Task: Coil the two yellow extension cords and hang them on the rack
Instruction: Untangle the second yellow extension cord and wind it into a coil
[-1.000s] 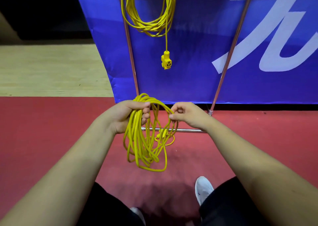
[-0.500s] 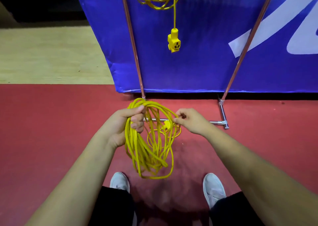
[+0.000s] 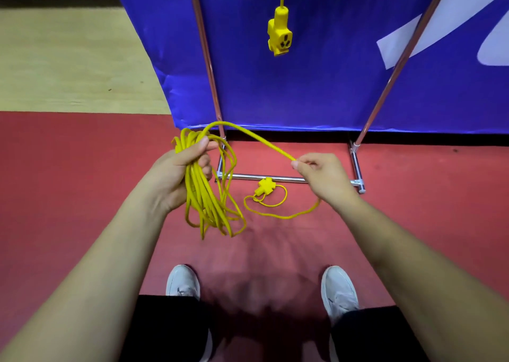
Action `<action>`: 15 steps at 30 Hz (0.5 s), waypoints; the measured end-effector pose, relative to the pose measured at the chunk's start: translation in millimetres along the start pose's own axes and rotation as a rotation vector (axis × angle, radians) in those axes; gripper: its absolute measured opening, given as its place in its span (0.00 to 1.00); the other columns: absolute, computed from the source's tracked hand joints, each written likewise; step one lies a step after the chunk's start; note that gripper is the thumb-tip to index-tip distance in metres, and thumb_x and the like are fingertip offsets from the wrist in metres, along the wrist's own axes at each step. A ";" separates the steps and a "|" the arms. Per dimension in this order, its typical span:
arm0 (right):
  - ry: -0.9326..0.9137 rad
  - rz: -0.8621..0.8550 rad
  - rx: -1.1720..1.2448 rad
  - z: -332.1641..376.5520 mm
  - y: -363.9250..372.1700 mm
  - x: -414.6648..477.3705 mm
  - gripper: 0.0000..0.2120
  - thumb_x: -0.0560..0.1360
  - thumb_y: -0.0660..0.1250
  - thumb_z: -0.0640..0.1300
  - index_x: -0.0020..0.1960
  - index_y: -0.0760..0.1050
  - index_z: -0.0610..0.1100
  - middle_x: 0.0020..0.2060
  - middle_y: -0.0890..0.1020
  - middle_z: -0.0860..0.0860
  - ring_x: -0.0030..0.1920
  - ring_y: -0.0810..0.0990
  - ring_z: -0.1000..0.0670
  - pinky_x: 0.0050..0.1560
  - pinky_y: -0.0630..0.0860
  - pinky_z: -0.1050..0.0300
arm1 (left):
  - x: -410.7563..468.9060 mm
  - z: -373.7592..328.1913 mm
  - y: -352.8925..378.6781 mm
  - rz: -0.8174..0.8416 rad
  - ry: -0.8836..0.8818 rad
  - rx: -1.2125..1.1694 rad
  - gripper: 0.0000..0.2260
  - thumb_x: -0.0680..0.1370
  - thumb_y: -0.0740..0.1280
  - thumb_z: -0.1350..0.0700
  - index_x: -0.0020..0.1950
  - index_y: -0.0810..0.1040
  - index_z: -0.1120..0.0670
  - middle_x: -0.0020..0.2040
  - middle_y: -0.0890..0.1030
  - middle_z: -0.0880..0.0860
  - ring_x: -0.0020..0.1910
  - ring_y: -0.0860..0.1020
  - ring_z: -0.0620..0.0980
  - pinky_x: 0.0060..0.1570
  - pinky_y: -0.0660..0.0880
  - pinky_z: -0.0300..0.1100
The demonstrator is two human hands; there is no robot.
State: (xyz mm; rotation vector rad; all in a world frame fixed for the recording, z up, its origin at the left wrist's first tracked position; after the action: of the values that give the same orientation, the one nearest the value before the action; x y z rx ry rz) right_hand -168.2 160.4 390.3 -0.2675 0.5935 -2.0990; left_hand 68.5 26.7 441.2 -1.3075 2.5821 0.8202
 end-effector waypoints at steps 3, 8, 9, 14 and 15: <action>-0.054 0.369 -0.441 30.5 -6.4 -13.4 0.11 0.75 0.68 0.41 0.34 0.80 0.46 0.29 0.77 0.49 0.34 0.74 0.49 0.36 0.70 0.57 | -2.8 4.8 0.9 -0.010 -0.053 -0.005 0.04 0.75 0.67 0.58 0.41 0.79 0.57 0.29 0.76 0.50 0.30 0.78 0.46 0.30 0.75 0.36; -0.110 0.801 -0.282 87.3 -0.1 -46.8 0.08 0.75 0.70 0.39 0.37 0.81 0.40 0.18 0.68 0.57 0.21 0.65 0.58 0.25 0.63 0.69 | -19.5 19.5 15.6 0.108 -0.140 0.080 0.09 0.74 0.65 0.62 0.51 0.79 0.64 0.49 0.83 0.65 0.50 0.83 0.60 0.51 0.80 0.48; -0.136 0.762 -0.176 93.7 0.7 -48.5 0.07 0.75 0.70 0.40 0.39 0.82 0.39 0.20 0.67 0.56 0.22 0.63 0.58 0.24 0.63 0.67 | -24.6 23.5 20.0 0.175 -0.150 0.136 0.12 0.74 0.66 0.62 0.55 0.78 0.65 0.51 0.82 0.66 0.49 0.83 0.61 0.52 0.80 0.49; -0.199 0.538 0.089 81.7 1.5 -29.0 0.10 0.73 0.73 0.44 0.42 0.80 0.36 0.26 0.72 0.48 0.28 0.67 0.52 0.30 0.62 0.59 | -35.1 20.1 29.1 0.255 -0.084 0.336 0.04 0.73 0.67 0.62 0.43 0.78 0.62 0.32 0.79 0.58 0.27 0.77 0.52 0.29 0.76 0.41; -0.179 0.542 0.062 70.2 0.3 -24.4 0.10 0.73 0.73 0.45 0.43 0.80 0.37 0.28 0.73 0.46 0.30 0.69 0.51 0.32 0.66 0.56 | -34.5 15.4 27.3 0.236 -0.079 0.263 0.02 0.73 0.68 0.62 0.41 0.78 0.60 0.30 0.76 0.56 0.24 0.73 0.50 0.26 0.72 0.38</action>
State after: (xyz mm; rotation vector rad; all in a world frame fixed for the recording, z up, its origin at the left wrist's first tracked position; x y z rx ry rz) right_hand -125.9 158.6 451.5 -0.2256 0.4332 -1.5495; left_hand 66.6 72.2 451.4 -0.8940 2.7004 0.5267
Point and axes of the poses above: each hand's wrist, its own x-axis towards the middle knuckle, its own y-axis out of the palm, z = x × y, the point moved 1 cm from there along x, towards the middle knuckle
